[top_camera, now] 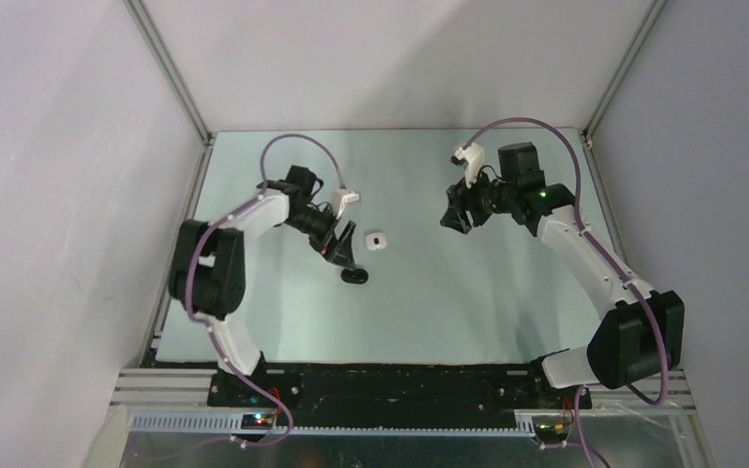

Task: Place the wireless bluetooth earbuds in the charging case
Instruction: Place the charging case at the center of the board, then reset both arms

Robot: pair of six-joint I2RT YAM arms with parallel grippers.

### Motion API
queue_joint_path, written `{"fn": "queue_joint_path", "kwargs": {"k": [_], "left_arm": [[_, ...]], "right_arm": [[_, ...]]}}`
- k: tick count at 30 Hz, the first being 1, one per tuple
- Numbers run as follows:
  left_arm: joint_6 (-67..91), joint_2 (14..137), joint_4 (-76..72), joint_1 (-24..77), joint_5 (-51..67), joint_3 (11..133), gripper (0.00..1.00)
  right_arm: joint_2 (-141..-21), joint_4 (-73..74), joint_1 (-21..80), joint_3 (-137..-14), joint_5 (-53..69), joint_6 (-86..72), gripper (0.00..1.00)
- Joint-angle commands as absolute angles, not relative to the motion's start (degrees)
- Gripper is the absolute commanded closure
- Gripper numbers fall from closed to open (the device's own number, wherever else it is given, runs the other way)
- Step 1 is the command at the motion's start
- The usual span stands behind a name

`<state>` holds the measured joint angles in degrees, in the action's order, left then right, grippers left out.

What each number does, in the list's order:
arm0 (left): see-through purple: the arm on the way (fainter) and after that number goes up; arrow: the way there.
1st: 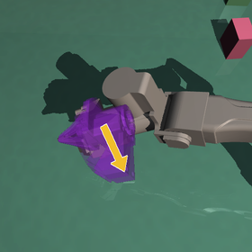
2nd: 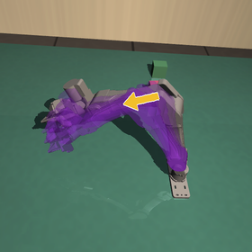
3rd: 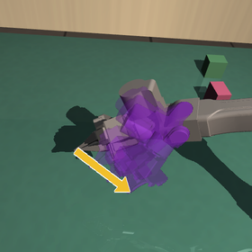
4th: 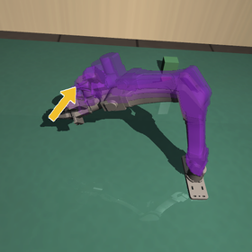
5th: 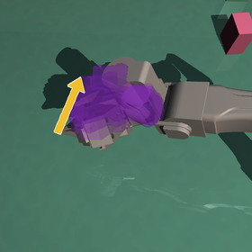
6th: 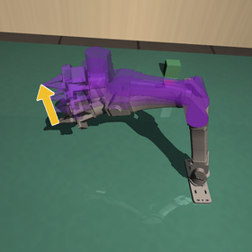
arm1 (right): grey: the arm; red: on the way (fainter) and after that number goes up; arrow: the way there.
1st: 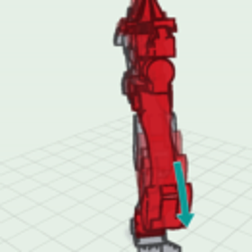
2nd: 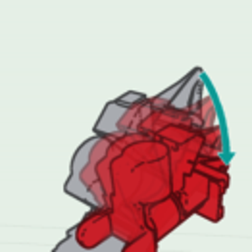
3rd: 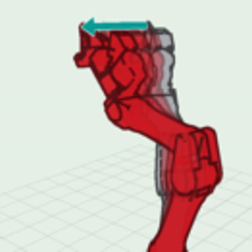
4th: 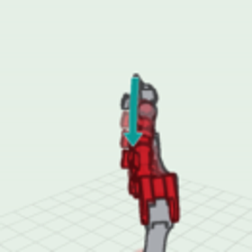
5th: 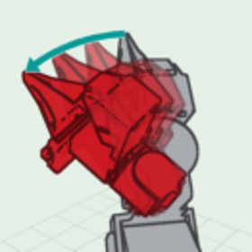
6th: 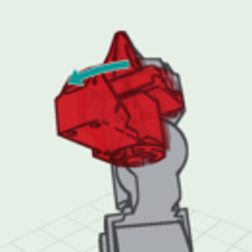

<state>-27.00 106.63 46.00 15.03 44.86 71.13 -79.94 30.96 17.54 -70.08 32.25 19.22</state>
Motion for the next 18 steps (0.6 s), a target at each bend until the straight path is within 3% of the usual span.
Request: {"fn": "queue_joint_path", "kwargs": {"k": [1,10,12,13,18], "left_arm": [[-29.32,95.61,37.49,14.48,38.77,69.74,0.00],[-12.85,80.16,17.60,14.15,25.72,56.01,0.00],[-6.47,77.22,15.86,13.79,17.99,54.77,0.00],[-4.20,75.29,15.02,13.40,14.97,54.43,0.00],[6.99,60.97,6.40,11.29,-3.54,52.96,0.00]], "right_arm": [[-80.12,29.20,18.19,-70.05,31.76,20.27,0.38],[-80.72,30.00,20.47,-70.05,30.35,23.91,0.36],[-80.76,28.81,20.26,-69.47,28.71,20.78,0.21],[-80.75,27.04,19.85,-68.80,26.40,16.53,0.06],[-79.27,25.45,17.75,-70.00,12.92,3.72,0.01]]}}
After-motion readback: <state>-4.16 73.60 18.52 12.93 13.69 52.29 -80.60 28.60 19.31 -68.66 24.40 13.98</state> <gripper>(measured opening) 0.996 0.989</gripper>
